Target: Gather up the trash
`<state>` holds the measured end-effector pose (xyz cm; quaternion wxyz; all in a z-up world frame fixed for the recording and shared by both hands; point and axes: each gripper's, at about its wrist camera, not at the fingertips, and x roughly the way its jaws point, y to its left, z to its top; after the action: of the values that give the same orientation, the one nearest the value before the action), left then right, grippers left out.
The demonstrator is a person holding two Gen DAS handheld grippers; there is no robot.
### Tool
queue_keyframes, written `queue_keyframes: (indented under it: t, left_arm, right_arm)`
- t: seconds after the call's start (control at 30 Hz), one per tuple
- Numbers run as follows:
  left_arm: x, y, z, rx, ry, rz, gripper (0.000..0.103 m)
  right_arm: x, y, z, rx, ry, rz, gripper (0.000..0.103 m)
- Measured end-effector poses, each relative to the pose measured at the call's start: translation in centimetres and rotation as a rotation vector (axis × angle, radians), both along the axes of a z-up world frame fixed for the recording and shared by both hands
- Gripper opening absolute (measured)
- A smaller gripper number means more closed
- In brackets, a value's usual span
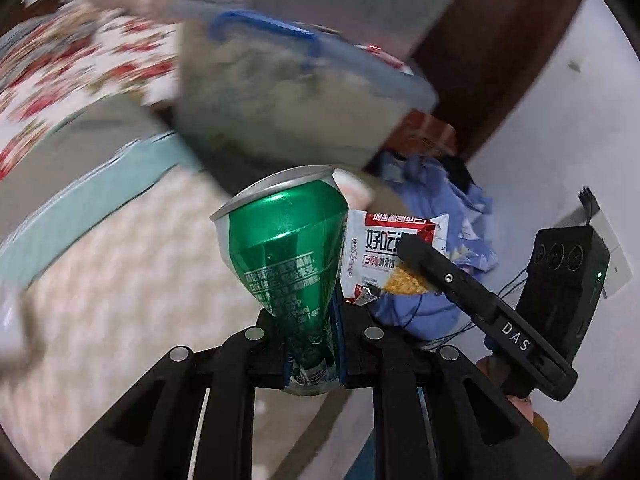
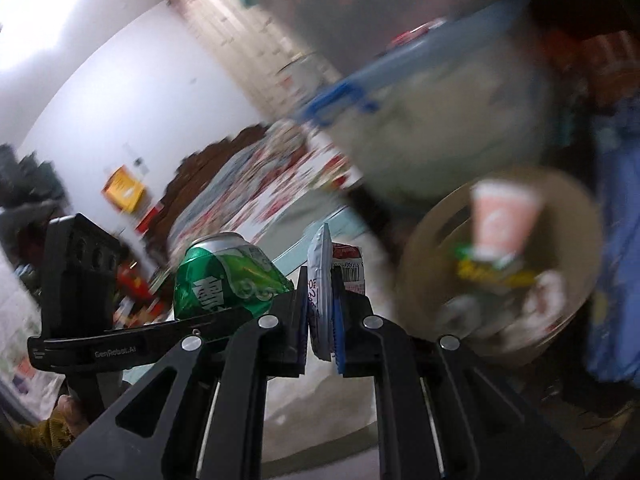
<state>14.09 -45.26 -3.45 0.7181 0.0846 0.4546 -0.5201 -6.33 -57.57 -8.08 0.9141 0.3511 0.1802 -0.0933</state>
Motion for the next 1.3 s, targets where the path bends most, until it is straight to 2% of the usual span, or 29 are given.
queue_keyframes:
  t: [0.13,0.23,0.27,0.3,0.33,0.37,0.4,0.43,0.53,0.73,0.9,1.3]
  left_arm:
    - [-0.2,-6.6,-1.1,0.021,-0.033,-0.079,0.014]
    - [-0.2,-9.5,-2.3,0.036,-0.046,-0.106,0.015]
    - [-0.1,-10.5,-2.9,0.041,-0.054,-0.109,0.023]
    - [0.0,-11.2,-3.3,0.046,-0.060,-0.109,0.046]
    - [0.3,-11.7,-3.7,0.046,-0.072,-0.092,0.053]
    - [0.7,-11.6,-3.9,0.035,-0.077,-0.066,0.066]
    - [1.1,-11.6,-3.9,0.021,-0.067,-0.054,0.075]
    - [1.7,-11.3,-3.8,0.009,-0.055,-0.038,0.074]
    - [2.2,-10.3,-3.2,0.003,-0.073,-0.014,0.074]
    - [1.0,-5.9,-1.9,0.025,-0.243,0.058,0.074]
    - [0.0,-1.0,-1.6,0.042,-0.322,0.115,0.074]
    - [0.4,12.4,-2.2,0.086,-0.339,0.307,0.075]
  right_arm:
    - [-0.2,-3.9,-0.6,0.018,0.047,-0.078,0.015]
    - [0.1,-5.8,-1.7,0.046,0.094,-0.105,0.015]
    - [0.3,-6.3,-2.1,0.050,0.112,-0.114,0.016]
    - [0.6,-6.7,-2.6,0.052,0.129,-0.121,0.030]
    - [0.7,-6.9,-2.9,0.052,0.145,-0.142,0.033]
    - [0.6,-7.3,-3.4,0.059,0.166,-0.185,0.049]
    - [0.3,-7.7,-3.9,0.083,0.166,-0.210,0.067]
    - [0.0,-7.9,-4.4,0.102,0.153,-0.218,0.072]
    - [-0.8,-7.9,-4.3,0.101,0.125,-0.240,0.073]
    - [-1.8,-5.4,-3.7,0.074,0.108,-0.295,0.073]
    - [-2.1,-1.6,-3.4,0.041,0.126,-0.306,0.073]
    - [1.7,7.4,-2.7,-0.022,0.189,-0.163,0.077]
